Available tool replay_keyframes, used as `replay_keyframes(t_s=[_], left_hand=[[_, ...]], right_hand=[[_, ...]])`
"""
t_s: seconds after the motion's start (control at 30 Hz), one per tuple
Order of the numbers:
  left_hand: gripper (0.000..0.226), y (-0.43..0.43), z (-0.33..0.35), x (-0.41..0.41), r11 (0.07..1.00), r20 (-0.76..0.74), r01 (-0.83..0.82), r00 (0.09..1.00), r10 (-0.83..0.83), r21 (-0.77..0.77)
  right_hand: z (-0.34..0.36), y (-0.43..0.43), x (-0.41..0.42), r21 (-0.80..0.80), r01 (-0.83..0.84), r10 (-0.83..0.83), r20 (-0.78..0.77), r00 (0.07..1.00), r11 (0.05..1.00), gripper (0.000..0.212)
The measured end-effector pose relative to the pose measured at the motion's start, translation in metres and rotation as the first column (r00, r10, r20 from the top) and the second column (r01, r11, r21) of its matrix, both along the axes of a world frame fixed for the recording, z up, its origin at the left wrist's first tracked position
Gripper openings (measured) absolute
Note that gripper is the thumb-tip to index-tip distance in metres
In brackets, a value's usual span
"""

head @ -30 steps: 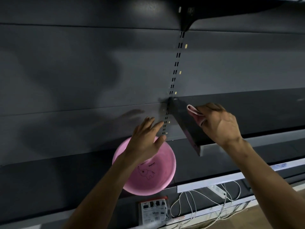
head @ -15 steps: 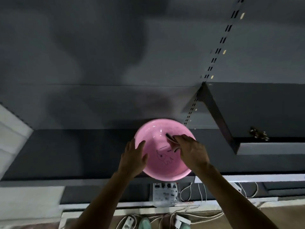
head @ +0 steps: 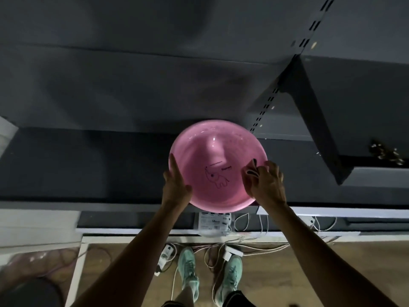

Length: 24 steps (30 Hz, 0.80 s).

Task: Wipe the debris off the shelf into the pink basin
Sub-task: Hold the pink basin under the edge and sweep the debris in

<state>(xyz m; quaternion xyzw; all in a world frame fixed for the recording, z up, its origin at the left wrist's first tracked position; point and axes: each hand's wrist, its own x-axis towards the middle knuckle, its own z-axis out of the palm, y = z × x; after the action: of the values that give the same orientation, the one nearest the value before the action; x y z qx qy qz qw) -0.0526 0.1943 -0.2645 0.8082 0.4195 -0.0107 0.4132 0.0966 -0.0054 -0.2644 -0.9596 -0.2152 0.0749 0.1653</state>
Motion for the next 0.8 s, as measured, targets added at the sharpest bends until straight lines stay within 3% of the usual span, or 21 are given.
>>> replay_keyframes(t_s=[0.17, 0.27, 0.37, 0.53, 0.63, 0.8], left_hand=[[0.096, -0.004, 0.020, -0.004, 0.993, 0.077, -0.093, 0.992, 0.098, -0.069], [0.088, -0.002, 0.040, -0.009, 0.993, 0.191, -0.098, 0.976, 0.108, -0.059], [0.082, -0.002, 0.067, -0.008, 0.997, 0.290, -0.045, 0.955, 0.060, -0.060], [0.077, -0.012, 0.122, 0.003, 0.993, 0.366, 0.116, 0.925, -0.103, -0.014], [0.074, -0.017, 0.145, 0.012, 0.984, 0.358, 0.180, 0.918, -0.169, 0.004], [0.080, -0.028, 0.170, 0.020, 0.964, 0.294, 0.255, 0.918, -0.265, 0.073]], right_hand=[[0.006, -0.001, -0.004, -0.027, 0.017, -0.017, -0.031, 0.999, 0.999, 0.045], [0.019, -0.006, -0.012, -0.003, -0.009, 0.010, 0.091, 0.996, 1.000, 0.049], [0.046, -0.008, -0.023, 0.031, -0.082, 0.073, 0.233, 0.970, 0.996, 0.039], [0.103, -0.010, -0.039, 0.200, -0.214, 0.166, 0.231, 0.959, 0.956, 0.025], [0.148, -0.012, -0.047, 0.236, -0.237, 0.167, 0.283, 0.945, 0.942, 0.035], [0.214, -0.023, -0.045, 0.273, -0.175, 0.110, 0.238, 0.965, 0.946, 0.048]])
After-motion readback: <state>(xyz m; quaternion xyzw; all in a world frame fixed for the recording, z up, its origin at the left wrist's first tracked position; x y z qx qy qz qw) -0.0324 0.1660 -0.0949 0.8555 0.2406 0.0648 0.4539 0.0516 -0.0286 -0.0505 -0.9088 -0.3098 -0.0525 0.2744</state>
